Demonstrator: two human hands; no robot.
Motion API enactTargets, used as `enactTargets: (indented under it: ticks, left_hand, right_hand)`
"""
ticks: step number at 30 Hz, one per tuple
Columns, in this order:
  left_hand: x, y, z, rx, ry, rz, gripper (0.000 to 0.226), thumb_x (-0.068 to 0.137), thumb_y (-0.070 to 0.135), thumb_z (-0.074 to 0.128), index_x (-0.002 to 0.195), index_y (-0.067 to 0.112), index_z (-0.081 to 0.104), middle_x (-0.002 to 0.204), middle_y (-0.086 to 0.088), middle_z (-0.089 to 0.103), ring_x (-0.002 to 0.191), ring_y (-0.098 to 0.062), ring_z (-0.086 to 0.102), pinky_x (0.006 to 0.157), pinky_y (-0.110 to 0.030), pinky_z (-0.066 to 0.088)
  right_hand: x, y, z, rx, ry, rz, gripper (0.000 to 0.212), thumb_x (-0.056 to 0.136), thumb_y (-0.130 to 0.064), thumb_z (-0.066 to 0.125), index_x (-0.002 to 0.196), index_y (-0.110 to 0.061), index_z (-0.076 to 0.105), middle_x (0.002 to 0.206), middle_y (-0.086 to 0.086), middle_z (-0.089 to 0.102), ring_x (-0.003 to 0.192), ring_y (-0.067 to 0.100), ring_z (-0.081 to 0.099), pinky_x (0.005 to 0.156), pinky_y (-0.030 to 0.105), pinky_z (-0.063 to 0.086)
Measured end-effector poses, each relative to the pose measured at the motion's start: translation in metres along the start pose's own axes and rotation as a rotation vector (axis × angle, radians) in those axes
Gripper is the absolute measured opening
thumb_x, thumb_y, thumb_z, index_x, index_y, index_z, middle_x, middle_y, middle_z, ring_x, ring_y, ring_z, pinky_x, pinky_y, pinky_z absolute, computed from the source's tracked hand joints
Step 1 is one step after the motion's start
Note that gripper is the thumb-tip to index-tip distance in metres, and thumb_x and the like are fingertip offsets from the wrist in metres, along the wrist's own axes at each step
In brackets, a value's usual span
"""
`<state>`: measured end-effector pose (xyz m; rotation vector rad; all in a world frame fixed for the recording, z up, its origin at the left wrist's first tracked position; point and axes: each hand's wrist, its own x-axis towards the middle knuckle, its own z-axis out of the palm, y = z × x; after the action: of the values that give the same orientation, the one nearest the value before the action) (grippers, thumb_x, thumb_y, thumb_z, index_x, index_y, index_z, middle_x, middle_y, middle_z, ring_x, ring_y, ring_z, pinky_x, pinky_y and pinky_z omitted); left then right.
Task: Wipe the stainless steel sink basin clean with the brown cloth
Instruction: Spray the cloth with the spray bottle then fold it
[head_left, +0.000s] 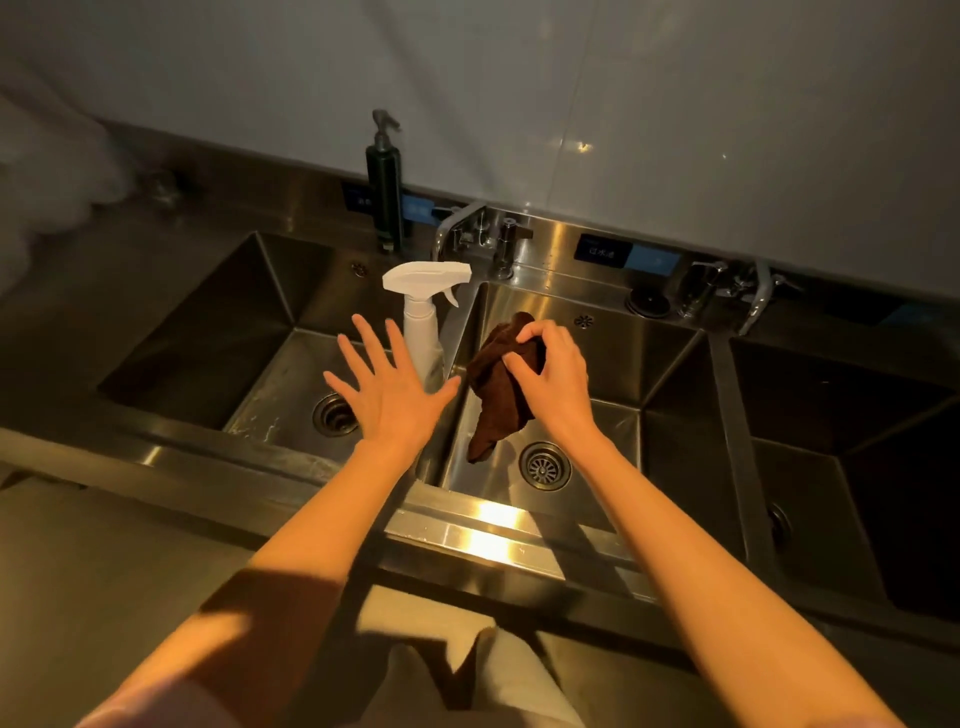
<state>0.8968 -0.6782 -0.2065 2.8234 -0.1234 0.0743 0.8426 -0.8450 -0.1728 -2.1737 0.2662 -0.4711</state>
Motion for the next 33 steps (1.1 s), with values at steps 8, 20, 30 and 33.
enactTargets:
  ticks: [8, 20, 30, 33]
  left_hand:
    - [0.039, 0.018, 0.014, -0.293, 0.144, -0.145, 0.090, 0.078, 0.062, 0.062, 0.144, 0.008, 0.032, 0.159, -0.014, 0.007, 0.146, -0.036, 0.006, 0.112, -0.061, 0.013]
    - [0.050, 0.036, 0.022, -0.281, 0.426, -0.159, 0.051, 0.082, 0.039, 0.068, 0.109, -0.003, 0.059, 0.144, -0.011, 0.044, 0.135, -0.030, 0.037, 0.110, -0.054, 0.022]
    - [0.046, -0.003, -0.017, -0.164, 0.491, -0.175, 0.048, 0.083, 0.040, 0.066, 0.119, 0.007, 0.058, 0.132, -0.007, 0.053, 0.120, -0.027, 0.048, 0.097, -0.043, 0.035]
    - [0.040, -0.025, -0.034, -0.164, 0.516, -0.182, 0.050, 0.084, 0.039, 0.066, 0.122, 0.009, 0.056, 0.128, -0.008, 0.053, 0.116, -0.027, 0.049, 0.093, -0.042, 0.037]
  right_hand:
    - [0.028, 0.013, 0.009, -0.007, -0.106, -0.020, 0.018, 0.088, -0.020, 0.064, 0.098, -0.029, 0.052, 0.104, -0.005, 0.053, 0.105, 0.020, 0.051, 0.091, 0.039, 0.046]
    - [0.068, 0.021, 0.029, 0.045, -0.216, -0.106, 0.020, 0.085, -0.019, 0.065, 0.097, -0.028, 0.053, 0.102, -0.008, 0.052, 0.103, 0.019, 0.051, 0.088, 0.036, 0.045]
    - [0.073, -0.003, 0.061, 0.169, -0.290, -0.160, 0.020, 0.087, -0.023, 0.064, 0.096, -0.036, 0.051, 0.098, -0.017, 0.047, 0.103, 0.016, 0.051, 0.082, 0.029, 0.046]
    - [0.069, -0.023, 0.080, 0.155, -0.293, -0.200, 0.021, 0.086, -0.022, 0.065, 0.095, -0.035, 0.051, 0.099, -0.014, 0.048, 0.102, 0.016, 0.051, 0.079, 0.026, 0.040]
